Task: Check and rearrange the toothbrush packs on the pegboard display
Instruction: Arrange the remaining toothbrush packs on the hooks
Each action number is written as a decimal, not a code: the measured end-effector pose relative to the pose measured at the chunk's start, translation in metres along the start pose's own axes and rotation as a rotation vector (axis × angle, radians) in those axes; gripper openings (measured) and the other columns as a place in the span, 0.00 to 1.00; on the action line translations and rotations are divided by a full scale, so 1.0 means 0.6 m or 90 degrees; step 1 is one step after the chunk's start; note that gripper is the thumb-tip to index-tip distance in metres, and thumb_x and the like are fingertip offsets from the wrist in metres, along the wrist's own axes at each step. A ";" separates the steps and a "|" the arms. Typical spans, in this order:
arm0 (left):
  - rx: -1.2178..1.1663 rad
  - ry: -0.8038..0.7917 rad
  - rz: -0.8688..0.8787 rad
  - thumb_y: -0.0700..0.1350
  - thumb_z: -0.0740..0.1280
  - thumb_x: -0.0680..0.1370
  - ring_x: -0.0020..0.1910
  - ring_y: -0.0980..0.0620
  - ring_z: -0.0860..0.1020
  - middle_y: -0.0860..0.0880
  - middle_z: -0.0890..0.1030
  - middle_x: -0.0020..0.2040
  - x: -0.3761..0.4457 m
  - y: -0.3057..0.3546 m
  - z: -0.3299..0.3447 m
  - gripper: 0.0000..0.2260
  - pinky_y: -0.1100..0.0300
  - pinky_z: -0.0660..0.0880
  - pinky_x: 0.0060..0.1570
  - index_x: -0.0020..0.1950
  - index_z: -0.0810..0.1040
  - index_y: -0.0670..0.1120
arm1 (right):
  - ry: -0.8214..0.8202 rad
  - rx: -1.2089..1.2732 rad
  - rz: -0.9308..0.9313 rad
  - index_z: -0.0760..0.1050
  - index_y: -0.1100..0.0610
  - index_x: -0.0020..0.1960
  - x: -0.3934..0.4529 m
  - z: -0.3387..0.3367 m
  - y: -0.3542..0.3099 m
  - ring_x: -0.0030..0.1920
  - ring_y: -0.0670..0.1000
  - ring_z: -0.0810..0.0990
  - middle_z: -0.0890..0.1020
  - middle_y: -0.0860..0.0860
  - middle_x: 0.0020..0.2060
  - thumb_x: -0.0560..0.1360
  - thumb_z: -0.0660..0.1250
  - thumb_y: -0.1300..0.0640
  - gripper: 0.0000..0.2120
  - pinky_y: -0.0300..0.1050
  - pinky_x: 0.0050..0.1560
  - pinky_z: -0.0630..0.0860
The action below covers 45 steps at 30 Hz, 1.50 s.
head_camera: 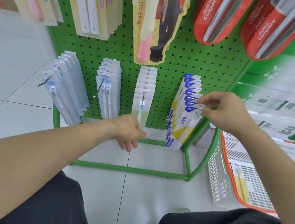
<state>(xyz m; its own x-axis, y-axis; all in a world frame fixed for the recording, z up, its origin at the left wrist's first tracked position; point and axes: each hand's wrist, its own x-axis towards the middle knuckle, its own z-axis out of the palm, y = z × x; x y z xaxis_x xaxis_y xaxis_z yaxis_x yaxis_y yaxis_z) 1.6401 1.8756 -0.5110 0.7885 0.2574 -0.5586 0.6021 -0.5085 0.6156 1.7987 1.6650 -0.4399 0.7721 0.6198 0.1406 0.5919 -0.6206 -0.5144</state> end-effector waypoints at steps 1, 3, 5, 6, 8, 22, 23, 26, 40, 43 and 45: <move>-0.025 0.020 0.053 0.49 0.65 0.82 0.41 0.46 0.85 0.42 0.85 0.48 0.003 0.010 0.009 0.13 0.56 0.82 0.43 0.56 0.78 0.39 | -0.009 -0.008 -0.004 0.84 0.53 0.50 0.000 0.000 0.005 0.43 0.46 0.82 0.84 0.49 0.42 0.73 0.70 0.65 0.10 0.22 0.38 0.70; -0.055 0.084 0.156 0.48 0.67 0.81 0.42 0.49 0.84 0.46 0.84 0.48 0.008 0.037 0.026 0.09 0.57 0.82 0.45 0.56 0.78 0.43 | -0.011 -0.008 -0.020 0.84 0.53 0.49 0.000 -0.003 0.010 0.44 0.48 0.83 0.85 0.50 0.43 0.73 0.72 0.65 0.08 0.21 0.38 0.69; -0.031 0.165 0.241 0.47 0.68 0.80 0.41 0.54 0.80 0.54 0.80 0.45 0.005 0.064 0.042 0.11 0.63 0.78 0.44 0.61 0.77 0.45 | -0.005 -0.016 -0.040 0.83 0.52 0.45 0.000 -0.006 0.009 0.41 0.44 0.82 0.84 0.47 0.41 0.74 0.74 0.63 0.06 0.25 0.38 0.71; -0.016 0.197 0.272 0.46 0.68 0.80 0.43 0.54 0.79 0.55 0.79 0.46 0.005 0.075 0.050 0.13 0.63 0.76 0.45 0.64 0.75 0.44 | -0.004 -0.024 -0.047 0.83 0.51 0.44 -0.001 -0.008 0.007 0.40 0.42 0.82 0.82 0.46 0.41 0.73 0.76 0.61 0.05 0.28 0.39 0.72; -0.001 0.236 0.309 0.46 0.67 0.81 0.49 0.51 0.80 0.52 0.78 0.54 0.007 0.090 0.059 0.18 0.59 0.76 0.53 0.69 0.72 0.44 | -0.006 -0.042 -0.061 0.83 0.51 0.44 -0.001 -0.007 0.007 0.39 0.40 0.80 0.79 0.48 0.43 0.72 0.78 0.58 0.04 0.38 0.41 0.73; -0.064 0.335 0.450 0.42 0.67 0.80 0.36 0.50 0.77 0.49 0.81 0.38 0.016 0.116 0.060 0.03 0.56 0.75 0.40 0.46 0.77 0.47 | -0.069 -0.049 -0.161 0.78 0.51 0.45 -0.009 0.005 -0.015 0.41 0.40 0.73 0.73 0.44 0.42 0.77 0.71 0.59 0.05 0.33 0.44 0.70; -0.068 0.335 0.447 0.43 0.66 0.81 0.35 0.49 0.76 0.47 0.80 0.37 0.012 0.112 0.057 0.04 0.51 0.75 0.40 0.47 0.76 0.46 | -0.061 -0.035 -0.172 0.79 0.52 0.45 -0.012 0.004 -0.018 0.41 0.41 0.74 0.75 0.44 0.42 0.77 0.72 0.59 0.04 0.35 0.46 0.72; -0.084 0.325 0.463 0.47 0.63 0.83 0.34 0.43 0.75 0.44 0.80 0.35 -0.007 0.096 0.043 0.05 0.44 0.74 0.38 0.49 0.72 0.47 | -0.033 0.008 -0.211 0.81 0.53 0.45 -0.020 -0.001 -0.033 0.42 0.43 0.76 0.77 0.42 0.41 0.76 0.73 0.55 0.03 0.33 0.45 0.71; -0.262 0.159 0.339 0.41 0.59 0.85 0.33 0.41 0.85 0.38 0.85 0.41 -0.089 0.052 0.014 0.07 0.58 0.64 0.23 0.62 0.66 0.49 | 0.056 0.180 -0.237 0.81 0.53 0.54 -0.025 0.066 -0.090 0.38 0.47 0.76 0.76 0.49 0.43 0.76 0.73 0.54 0.08 0.35 0.41 0.72; -0.298 0.190 0.341 0.41 0.60 0.85 0.29 0.41 0.83 0.35 0.82 0.38 -0.090 0.050 0.009 0.07 0.59 0.65 0.21 0.62 0.67 0.46 | 0.045 0.128 -0.306 0.82 0.52 0.49 -0.033 0.070 -0.101 0.35 0.46 0.74 0.75 0.47 0.38 0.77 0.72 0.52 0.04 0.34 0.39 0.69; -0.300 0.215 0.344 0.41 0.61 0.84 0.28 0.42 0.82 0.37 0.83 0.35 -0.089 0.051 0.008 0.06 0.60 0.67 0.19 0.61 0.68 0.46 | 0.033 0.087 -0.334 0.83 0.52 0.47 -0.036 0.072 -0.104 0.34 0.46 0.75 0.75 0.45 0.37 0.75 0.71 0.52 0.04 0.37 0.38 0.71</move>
<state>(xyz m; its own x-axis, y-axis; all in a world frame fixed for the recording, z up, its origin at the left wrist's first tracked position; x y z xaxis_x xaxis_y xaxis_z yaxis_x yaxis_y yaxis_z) 1.6157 1.8426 -0.4648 0.9367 0.3482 0.0374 0.0552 -0.2524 0.9661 1.7351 1.7110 -0.4474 0.3936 0.8032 0.4472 0.8681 -0.1646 -0.4684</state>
